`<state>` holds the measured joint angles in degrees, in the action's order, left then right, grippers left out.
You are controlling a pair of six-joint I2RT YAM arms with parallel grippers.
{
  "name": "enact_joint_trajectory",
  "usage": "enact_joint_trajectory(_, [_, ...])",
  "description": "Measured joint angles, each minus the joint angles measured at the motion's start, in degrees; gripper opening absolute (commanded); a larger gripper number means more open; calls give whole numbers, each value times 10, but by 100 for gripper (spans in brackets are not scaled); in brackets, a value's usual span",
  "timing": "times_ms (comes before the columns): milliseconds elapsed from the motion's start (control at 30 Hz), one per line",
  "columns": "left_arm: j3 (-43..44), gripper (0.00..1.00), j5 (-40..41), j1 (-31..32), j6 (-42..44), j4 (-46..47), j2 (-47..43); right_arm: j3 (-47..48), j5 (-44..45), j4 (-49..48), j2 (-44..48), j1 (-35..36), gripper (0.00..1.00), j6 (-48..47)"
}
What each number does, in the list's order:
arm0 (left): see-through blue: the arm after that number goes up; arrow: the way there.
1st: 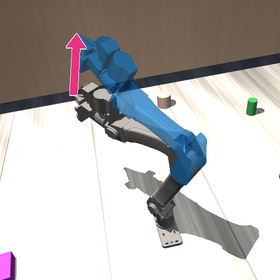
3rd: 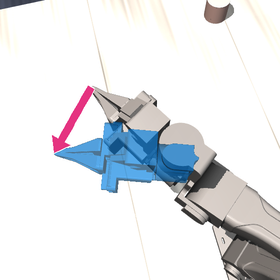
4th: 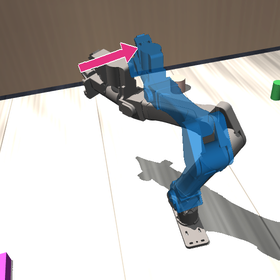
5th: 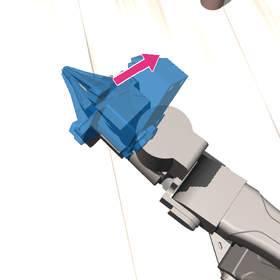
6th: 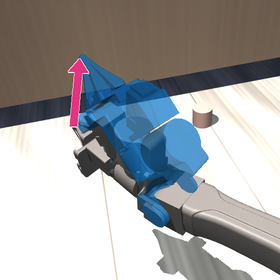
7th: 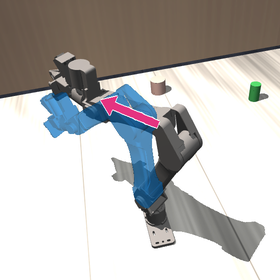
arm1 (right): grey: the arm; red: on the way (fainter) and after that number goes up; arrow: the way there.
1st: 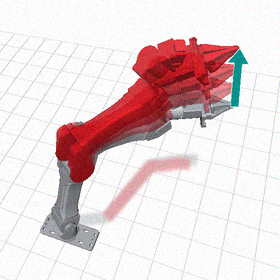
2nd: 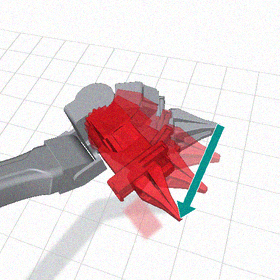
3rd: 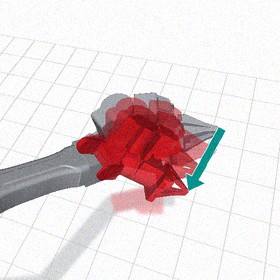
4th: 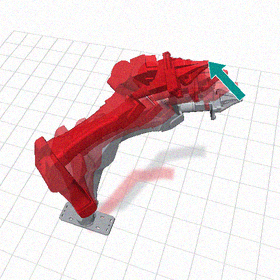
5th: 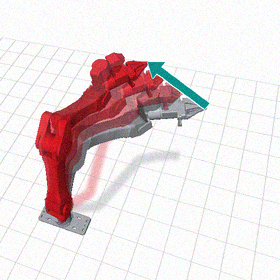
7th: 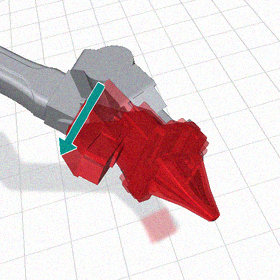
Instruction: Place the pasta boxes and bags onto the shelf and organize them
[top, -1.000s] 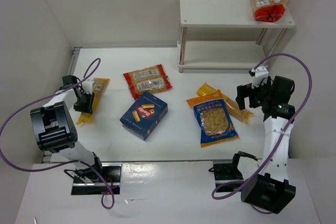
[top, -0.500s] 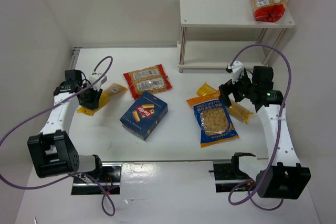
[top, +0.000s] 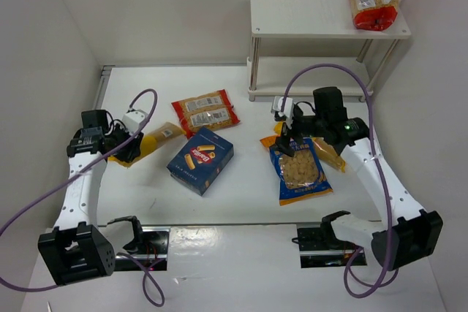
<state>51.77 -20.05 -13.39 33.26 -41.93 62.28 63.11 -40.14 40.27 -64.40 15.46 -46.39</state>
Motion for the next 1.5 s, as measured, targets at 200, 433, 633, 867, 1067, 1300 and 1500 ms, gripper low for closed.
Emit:
enact_joint_trajectory(200, [16, 0, -51, -2, 1, -28, -21, 8, -69, -56, -60, 37, 100, -17])
enact_joint_trajectory(433, [57, 0, -106, 16, 11, -69, -21, 30, -113, -76, -121, 77, 100, -51])
enact_joint_trajectory(633, [83, 0, -150, 85, -6, -92, -21, 80, -143, -80, -180, 122, 100, -86])
enact_joint_trajectory(867, [89, 0, -180, 165, -51, -100, -43, 108, -145, -78, -240, 147, 100, -105])
enact_joint_trajectory(1067, [96, 0, -195, 173, -63, -116, -62, 144, -148, -66, -273, 163, 100, -107])
enact_joint_trajectory(1300, [96, 0, -196, 189, -62, -121, -61, 210, -150, -43, -342, 197, 100, -107])
enact_joint_trajectory(1500, [96, 0, -193, 200, -62, -123, -61, 239, -152, -26, -378, 206, 100, -103])
